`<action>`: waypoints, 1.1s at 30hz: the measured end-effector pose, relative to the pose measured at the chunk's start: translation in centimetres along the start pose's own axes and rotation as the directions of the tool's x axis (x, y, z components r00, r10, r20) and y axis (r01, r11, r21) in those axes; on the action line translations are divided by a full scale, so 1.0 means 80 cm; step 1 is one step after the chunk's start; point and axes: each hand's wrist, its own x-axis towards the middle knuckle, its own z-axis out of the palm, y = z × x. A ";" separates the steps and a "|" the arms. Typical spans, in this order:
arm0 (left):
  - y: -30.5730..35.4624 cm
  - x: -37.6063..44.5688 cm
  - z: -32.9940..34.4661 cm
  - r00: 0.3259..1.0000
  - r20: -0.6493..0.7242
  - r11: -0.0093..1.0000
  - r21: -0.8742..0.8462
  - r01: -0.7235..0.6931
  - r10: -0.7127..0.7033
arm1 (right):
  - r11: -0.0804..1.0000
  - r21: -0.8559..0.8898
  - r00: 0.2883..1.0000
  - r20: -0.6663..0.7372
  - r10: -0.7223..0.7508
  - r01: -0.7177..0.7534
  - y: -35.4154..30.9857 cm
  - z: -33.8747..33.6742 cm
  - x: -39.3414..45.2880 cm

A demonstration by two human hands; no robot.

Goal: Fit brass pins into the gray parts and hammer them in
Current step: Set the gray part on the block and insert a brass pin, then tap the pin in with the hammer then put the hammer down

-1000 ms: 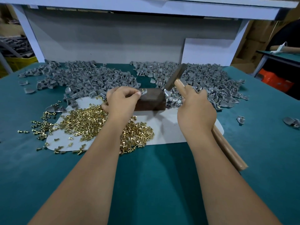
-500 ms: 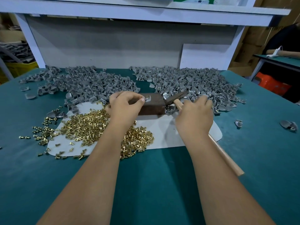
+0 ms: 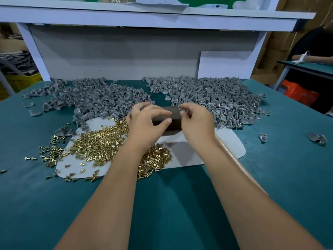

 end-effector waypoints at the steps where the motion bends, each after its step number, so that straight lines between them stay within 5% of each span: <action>1: -0.001 0.000 0.001 1.000 -0.010 1.000 0.001 0.001 -0.001 | 0.999 -0.005 0.998 -0.050 0.042 -0.043 0.000 -0.006 0.015; 5: -0.007 0.002 0.004 1.000 -0.024 1.000 0.011 0.016 -0.016 | 0.962 -0.189 0.963 -0.224 0.151 -0.195 0.004 -0.014 0.053; 8: -0.012 0.005 0.009 0.998 -0.031 0.998 0.037 0.052 -0.051 | 0.942 -0.295 0.962 -0.260 0.085 -0.163 -0.005 0.012 0.023; 11: -0.016 0.009 0.008 0.993 -0.084 0.992 0.079 0.094 -0.087 | 0.936 -0.321 0.981 -0.073 -0.178 0.146 -0.017 0.038 -0.012; 15: -0.021 0.014 -0.013 0.962 -0.177 0.973 0.058 0.222 -0.209 | 0.864 -0.186 0.884 0.118 -0.452 0.467 -0.035 0.040 -0.026; 20: -0.049 0.013 -0.059 0.850 -0.352 0.765 0.389 0.513 -0.391 | 0.835 -0.036 0.787 0.357 -0.503 0.549 -0.052 0.049 -0.052; 25: -0.083 0.003 -0.093 0.648 -0.197 0.542 0.403 0.737 -0.736 | 0.822 0.030 0.720 0.467 -0.514 0.568 -0.062 0.057 -0.065; 33: -0.085 0.006 -0.084 0.757 -0.261 0.689 0.315 0.653 -0.598 | 0.774 -0.070 0.589 0.693 -0.416 0.629 -0.056 0.063 -0.063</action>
